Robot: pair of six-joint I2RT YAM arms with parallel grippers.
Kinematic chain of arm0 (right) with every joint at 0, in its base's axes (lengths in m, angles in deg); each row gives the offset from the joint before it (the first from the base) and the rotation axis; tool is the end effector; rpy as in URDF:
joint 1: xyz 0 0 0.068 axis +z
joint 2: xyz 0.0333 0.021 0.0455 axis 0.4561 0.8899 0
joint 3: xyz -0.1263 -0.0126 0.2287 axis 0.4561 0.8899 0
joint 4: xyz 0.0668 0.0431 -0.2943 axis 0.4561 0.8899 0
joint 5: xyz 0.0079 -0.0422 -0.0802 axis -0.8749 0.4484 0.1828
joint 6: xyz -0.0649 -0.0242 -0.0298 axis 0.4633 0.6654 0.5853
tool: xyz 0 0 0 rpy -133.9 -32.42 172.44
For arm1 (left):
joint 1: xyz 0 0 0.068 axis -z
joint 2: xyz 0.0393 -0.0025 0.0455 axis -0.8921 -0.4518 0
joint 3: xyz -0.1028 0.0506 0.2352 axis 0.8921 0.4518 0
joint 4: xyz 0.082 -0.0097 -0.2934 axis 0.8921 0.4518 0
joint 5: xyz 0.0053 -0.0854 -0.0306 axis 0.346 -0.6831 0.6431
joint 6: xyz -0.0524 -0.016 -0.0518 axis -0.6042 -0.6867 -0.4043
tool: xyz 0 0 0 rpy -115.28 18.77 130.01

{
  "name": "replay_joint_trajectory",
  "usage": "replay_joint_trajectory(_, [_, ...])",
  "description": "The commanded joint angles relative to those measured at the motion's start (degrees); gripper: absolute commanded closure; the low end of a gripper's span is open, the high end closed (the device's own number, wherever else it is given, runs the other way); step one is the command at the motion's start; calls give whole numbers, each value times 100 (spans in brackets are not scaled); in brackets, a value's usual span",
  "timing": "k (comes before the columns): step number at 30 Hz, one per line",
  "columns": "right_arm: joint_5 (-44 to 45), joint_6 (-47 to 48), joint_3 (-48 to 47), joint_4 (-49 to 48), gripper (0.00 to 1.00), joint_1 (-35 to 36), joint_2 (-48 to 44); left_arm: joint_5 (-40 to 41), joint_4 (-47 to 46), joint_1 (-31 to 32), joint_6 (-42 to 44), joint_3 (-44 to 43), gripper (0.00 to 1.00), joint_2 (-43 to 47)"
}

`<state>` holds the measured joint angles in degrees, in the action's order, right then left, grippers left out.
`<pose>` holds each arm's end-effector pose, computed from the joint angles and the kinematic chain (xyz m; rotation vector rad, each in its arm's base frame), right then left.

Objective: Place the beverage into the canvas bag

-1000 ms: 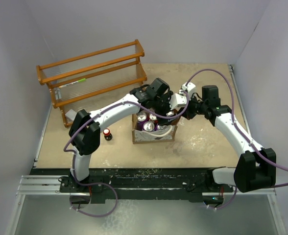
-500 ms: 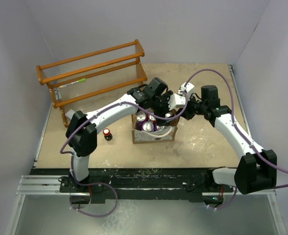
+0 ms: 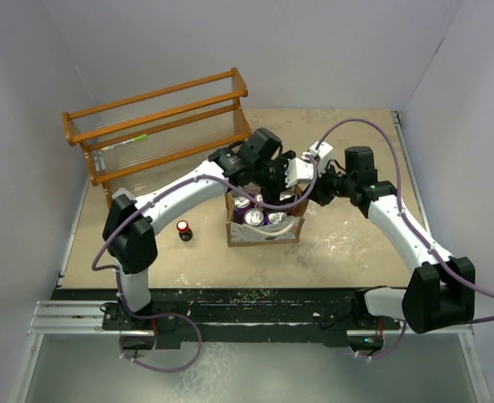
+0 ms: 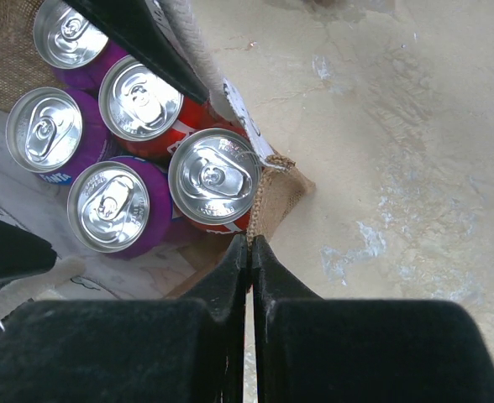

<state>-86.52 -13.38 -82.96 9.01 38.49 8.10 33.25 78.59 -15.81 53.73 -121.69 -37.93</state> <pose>0.3323 0.1020 0.2440 -0.7953 1.9675 0.5872 0.3073 -0.3728 0.2760 1.6289 1.7025 -0.6614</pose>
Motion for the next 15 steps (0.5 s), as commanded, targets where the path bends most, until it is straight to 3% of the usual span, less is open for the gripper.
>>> replay_joint_trajectory(1, [-191, 114, -265, -291, 100, -2, -158, -505, 201, -27, 435, -74, 1, 410])
replay_joint_trajectory(15, [-182, 146, -285, -259, 100, -2, -125, -708, 768, -22, 1439, 14, 4, 1052])
